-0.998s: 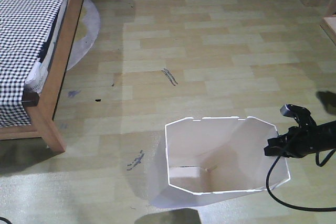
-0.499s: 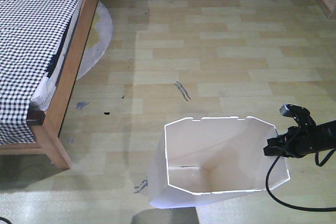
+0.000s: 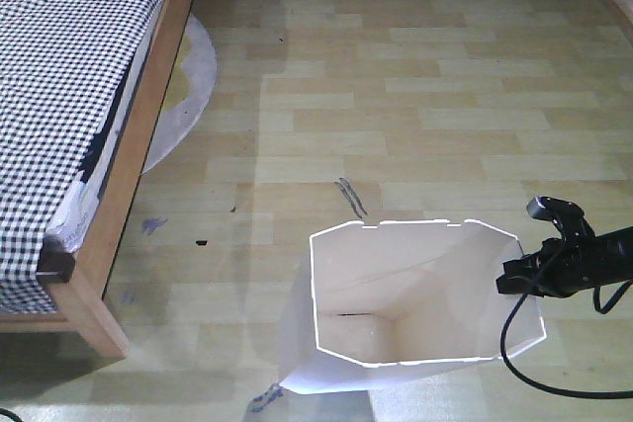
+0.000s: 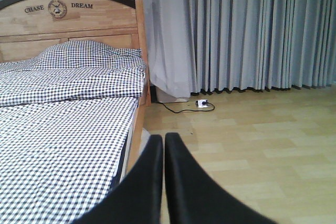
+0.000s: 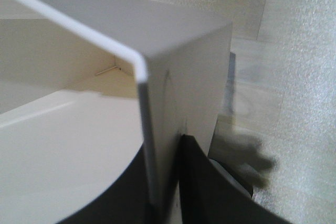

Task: Move trash bin to bedside with robot
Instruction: 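Carry the bin in the right gripper toward the checked bed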

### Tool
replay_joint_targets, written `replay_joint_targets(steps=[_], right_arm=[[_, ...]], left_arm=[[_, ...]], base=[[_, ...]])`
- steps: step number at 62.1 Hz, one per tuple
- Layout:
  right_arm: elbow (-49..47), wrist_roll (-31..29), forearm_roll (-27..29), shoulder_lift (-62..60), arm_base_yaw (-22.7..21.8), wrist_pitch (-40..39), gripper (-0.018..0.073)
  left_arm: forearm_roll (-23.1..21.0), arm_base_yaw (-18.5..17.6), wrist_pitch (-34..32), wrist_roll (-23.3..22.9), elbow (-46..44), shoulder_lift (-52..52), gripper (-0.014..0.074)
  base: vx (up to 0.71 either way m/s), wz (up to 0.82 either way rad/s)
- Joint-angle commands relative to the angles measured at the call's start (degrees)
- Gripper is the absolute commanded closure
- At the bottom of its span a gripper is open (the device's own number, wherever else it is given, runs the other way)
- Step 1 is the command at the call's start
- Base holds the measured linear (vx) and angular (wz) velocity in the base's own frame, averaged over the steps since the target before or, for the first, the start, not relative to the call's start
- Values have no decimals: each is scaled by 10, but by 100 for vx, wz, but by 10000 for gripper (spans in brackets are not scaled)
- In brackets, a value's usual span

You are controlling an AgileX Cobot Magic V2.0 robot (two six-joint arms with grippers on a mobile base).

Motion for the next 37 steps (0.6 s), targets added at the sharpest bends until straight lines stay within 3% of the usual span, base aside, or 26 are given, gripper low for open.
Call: replay_joint_targets(steps=[1,37], right_arm=[[-5,6,35,-39,-2,133,563],[-5,6,35,-39,-2,132,563]], left_arm=[[-5,-4,-43,-8,7,-4,603],[-5,-4,-43,-8,7,-4,603]], base=[[23,-3],[25,-7]])
